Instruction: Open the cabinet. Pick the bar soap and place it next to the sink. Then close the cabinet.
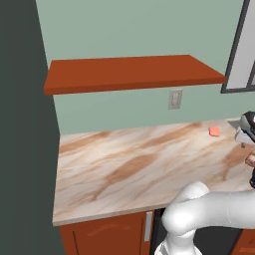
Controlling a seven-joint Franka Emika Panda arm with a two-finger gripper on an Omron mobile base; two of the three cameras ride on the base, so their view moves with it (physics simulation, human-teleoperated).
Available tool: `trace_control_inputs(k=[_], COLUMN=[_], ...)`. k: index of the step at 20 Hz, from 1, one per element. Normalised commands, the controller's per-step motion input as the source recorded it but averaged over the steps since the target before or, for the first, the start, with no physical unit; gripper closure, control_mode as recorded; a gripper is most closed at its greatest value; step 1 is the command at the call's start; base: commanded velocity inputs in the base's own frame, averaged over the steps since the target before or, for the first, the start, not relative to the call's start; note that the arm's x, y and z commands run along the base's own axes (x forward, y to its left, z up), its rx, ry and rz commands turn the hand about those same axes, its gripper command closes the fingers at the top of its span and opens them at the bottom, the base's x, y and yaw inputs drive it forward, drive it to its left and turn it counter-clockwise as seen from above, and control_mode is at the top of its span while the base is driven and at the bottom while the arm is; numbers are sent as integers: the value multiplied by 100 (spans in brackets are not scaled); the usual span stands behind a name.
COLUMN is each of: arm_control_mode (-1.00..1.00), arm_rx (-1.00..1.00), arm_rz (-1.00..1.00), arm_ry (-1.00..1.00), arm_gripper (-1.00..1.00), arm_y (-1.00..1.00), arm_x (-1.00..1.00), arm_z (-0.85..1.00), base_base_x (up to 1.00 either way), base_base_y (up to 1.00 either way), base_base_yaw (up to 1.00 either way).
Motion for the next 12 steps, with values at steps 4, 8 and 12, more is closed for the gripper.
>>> trace_control_inputs(k=[4, 8, 12], arm_control_mode=[-100, -100, -100], arm_rx=[-6, -8, -14], arm_rz=[6, 7, 13], arm_ry=[-6, -6, -9], arm_gripper=[-100, -100, -100], arm_y=[100, 100, 100], arm_x=[-100, -100, -69], arm_z=[20, 24, 40], base_base_x=[0, 0, 0], base_base_y=[0, 0, 0], base_base_yaw=[0, 0, 0])
